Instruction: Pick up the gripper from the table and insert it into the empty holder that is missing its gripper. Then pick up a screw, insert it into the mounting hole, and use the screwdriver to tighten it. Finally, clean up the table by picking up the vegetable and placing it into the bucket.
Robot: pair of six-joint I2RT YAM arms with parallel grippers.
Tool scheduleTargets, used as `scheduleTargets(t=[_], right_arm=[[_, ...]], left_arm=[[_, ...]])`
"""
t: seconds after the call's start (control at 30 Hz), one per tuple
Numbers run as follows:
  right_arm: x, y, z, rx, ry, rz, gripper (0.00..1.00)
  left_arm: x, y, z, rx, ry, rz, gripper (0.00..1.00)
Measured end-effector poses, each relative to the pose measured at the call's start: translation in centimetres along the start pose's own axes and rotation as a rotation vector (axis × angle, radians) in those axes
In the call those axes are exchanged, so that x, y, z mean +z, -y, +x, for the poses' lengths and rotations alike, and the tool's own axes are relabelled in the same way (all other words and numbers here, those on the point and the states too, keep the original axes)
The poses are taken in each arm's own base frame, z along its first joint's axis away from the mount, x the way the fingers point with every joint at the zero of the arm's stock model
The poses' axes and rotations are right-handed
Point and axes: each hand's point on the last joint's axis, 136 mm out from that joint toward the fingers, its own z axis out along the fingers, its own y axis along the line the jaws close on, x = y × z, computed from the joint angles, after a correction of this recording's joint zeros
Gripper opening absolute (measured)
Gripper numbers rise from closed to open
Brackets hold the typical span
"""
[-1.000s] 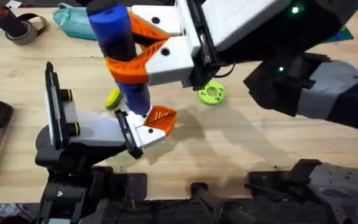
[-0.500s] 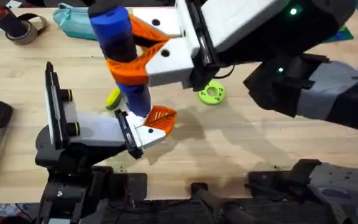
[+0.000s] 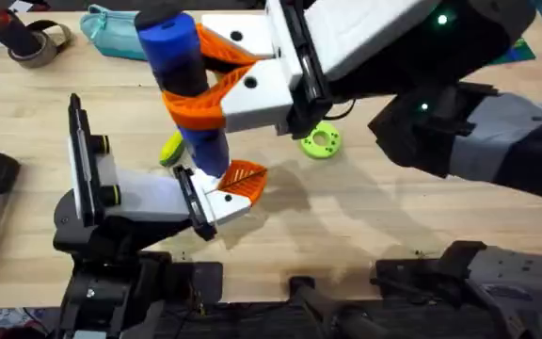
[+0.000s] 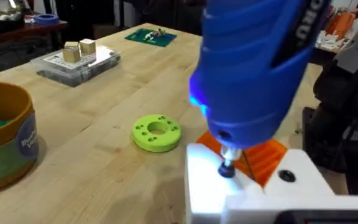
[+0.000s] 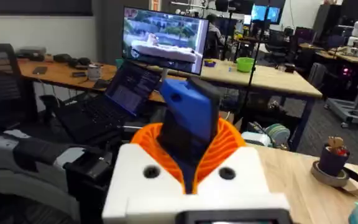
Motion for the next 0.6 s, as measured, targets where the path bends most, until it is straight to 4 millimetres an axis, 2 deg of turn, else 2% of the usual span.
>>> scheduleTargets(t=[0.6], right_arm=[[0.00, 0.06, 0.29, 0.012, -0.009, 0.002, 0.042]], left_arm=[[0.00, 0.00, 0.01, 0.000, 0.000, 0.000, 0.014]])
